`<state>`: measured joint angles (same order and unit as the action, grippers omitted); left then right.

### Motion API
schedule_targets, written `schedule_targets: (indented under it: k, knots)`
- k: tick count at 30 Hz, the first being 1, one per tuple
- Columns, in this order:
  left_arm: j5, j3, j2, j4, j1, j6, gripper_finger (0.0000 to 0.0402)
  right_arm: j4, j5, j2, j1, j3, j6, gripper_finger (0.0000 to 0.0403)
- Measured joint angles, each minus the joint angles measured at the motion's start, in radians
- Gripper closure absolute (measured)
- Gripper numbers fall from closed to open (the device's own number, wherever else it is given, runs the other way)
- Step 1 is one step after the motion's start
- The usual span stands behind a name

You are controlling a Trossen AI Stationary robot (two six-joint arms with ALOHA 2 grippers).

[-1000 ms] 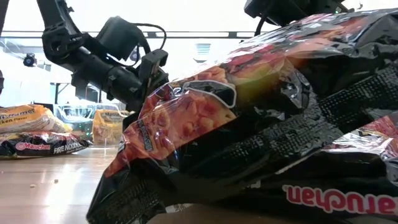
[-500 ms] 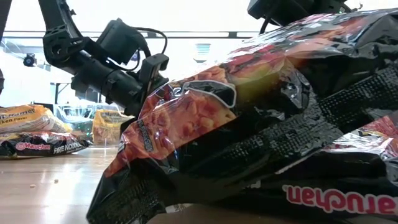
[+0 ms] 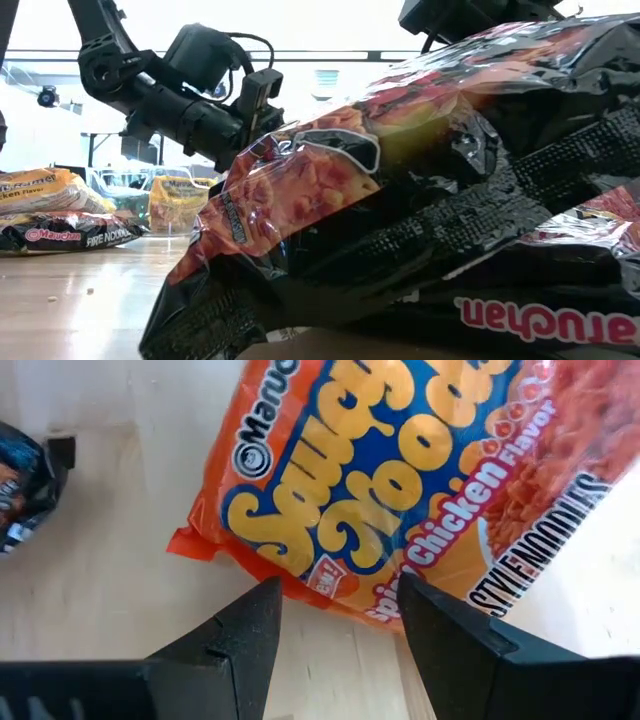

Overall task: Sort Maruchan noodles
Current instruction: Put the orange noodle pack into the bottom transparent bin

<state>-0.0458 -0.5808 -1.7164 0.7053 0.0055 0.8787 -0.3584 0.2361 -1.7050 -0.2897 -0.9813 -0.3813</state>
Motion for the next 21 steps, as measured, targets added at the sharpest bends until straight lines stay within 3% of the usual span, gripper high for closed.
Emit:
schedule_targets:
  k: [13, 21]
  knots:
    - [-0.022, -0.026, 0.000, -0.013, -0.003, 0.024, 0.0207, 0.046, 0.056, -0.004, 0.002, 0.003, 0.065, 0.0209]
    - [-0.024, -0.077, -0.001, -0.129, -0.003, -0.001, 0.0207, 0.077, 0.072, -0.005, 0.002, 0.003, 0.087, 0.0209]
